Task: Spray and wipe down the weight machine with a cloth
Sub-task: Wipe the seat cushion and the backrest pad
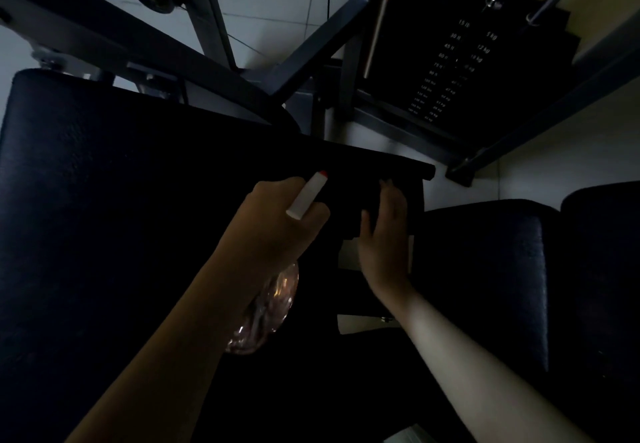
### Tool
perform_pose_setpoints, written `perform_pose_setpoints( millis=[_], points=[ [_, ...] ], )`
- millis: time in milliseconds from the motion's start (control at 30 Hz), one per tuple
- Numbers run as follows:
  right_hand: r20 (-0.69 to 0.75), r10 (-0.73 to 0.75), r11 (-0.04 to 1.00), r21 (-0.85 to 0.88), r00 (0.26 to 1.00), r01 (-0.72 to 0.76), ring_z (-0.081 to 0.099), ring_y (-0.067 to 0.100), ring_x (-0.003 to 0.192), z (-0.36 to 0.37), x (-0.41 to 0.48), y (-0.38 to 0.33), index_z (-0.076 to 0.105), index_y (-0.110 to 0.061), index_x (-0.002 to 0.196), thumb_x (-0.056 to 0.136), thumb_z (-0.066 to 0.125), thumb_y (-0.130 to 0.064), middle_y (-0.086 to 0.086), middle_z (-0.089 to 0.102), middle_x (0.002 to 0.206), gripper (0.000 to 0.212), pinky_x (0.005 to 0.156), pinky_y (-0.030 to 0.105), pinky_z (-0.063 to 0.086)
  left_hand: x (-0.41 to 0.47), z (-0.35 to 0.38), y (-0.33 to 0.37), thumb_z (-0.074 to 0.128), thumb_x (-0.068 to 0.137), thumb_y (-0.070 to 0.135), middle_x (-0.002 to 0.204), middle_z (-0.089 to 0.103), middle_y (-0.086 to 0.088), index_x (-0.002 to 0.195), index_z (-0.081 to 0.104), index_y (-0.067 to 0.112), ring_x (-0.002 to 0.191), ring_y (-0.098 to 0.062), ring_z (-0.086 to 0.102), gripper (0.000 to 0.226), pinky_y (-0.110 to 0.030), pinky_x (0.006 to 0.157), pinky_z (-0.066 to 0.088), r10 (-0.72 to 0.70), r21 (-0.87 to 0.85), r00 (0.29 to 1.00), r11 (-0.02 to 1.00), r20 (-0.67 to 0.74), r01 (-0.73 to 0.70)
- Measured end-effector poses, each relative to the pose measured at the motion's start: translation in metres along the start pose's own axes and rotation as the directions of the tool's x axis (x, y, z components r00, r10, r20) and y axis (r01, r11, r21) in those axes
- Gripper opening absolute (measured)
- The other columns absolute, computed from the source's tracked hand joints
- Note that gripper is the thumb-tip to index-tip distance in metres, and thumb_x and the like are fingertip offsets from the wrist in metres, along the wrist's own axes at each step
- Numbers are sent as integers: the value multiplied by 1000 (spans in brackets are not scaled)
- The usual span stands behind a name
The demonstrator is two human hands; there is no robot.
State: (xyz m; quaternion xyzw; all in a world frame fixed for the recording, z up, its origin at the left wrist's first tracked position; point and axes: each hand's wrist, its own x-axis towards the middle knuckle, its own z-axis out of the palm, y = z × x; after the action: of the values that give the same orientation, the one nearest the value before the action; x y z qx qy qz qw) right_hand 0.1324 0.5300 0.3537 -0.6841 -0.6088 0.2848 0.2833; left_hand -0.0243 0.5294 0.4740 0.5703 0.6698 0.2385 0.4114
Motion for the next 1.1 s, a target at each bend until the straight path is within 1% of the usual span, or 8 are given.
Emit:
perform_pose_setpoints(
  millis=[167,333,400,533,633,767,933,1100],
  points=[
    [-12,-93,988,-124,996,90,30,29,137,-11,34,18,36,-5,142,94,50,-11,15,37,146,51,112,38,25,-2,-2,-5,53,69,39,56,54,-4,64,53,11,50,-20,50,28,-36,50,40,-57,-104,998,993,-20,55],
    [-169,200,970,-102,965,-219,39,34,127,-4,84,2,42,0,134,91,48,-5,19,46,136,43,100,39,33,-3,-2,-7,53,68,45,55,54,-3,61,50,12,52,-24,53,34,-44,50,45,-49,-129,997,991,-62,40],
    [-182,115,990,-59,976,-127,42,36,125,11,70,-14,45,2,133,88,50,-2,22,48,133,46,103,38,31,-5,-2,-6,54,71,39,55,53,-2,62,51,11,51,-21,53,30,-44,50,44,-39,-110,996,993,-78,31],
    [59,-194,981,-19,979,195,34,29,135,20,13,-30,40,-5,140,90,48,-12,17,41,144,51,110,34,24,-6,-3,-3,52,67,35,57,55,-1,66,54,11,51,-20,52,24,-33,52,40,-62,-70,994,996,-87,56],
    [175,-309,939,-98,935,329,31,29,137,-3,13,-5,40,-8,140,90,49,-9,13,40,145,51,112,37,24,-6,-5,-3,51,68,35,59,56,-2,64,54,13,52,-19,53,22,-33,51,40,-74,-88,994,994,-77,67],
    [8,-90,971,-222,996,89,41,40,127,-23,42,29,43,2,134,86,50,2,23,47,134,48,103,54,36,-10,-6,-1,51,71,32,55,53,-1,60,50,18,49,-17,49,18,-33,49,38,-48,-117,997,992,-67,40],
    [-278,181,965,-136,943,-225,49,46,114,7,62,-4,51,9,122,80,37,-2,29,53,124,46,93,50,40,-14,-4,0,53,72,34,59,58,-7,66,54,8,51,-21,55,26,-37,50,44,-22,-67,994,998,-107,14],
    [-35,-107,985,-138,994,102,42,37,128,6,34,-6,43,1,137,87,45,-2,23,45,138,50,108,44,34,-14,2,3,49,71,35,63,60,-7,69,54,11,54,-23,58,24,-37,51,47,6,-2,998,1000,-64,-7]
  ],
)
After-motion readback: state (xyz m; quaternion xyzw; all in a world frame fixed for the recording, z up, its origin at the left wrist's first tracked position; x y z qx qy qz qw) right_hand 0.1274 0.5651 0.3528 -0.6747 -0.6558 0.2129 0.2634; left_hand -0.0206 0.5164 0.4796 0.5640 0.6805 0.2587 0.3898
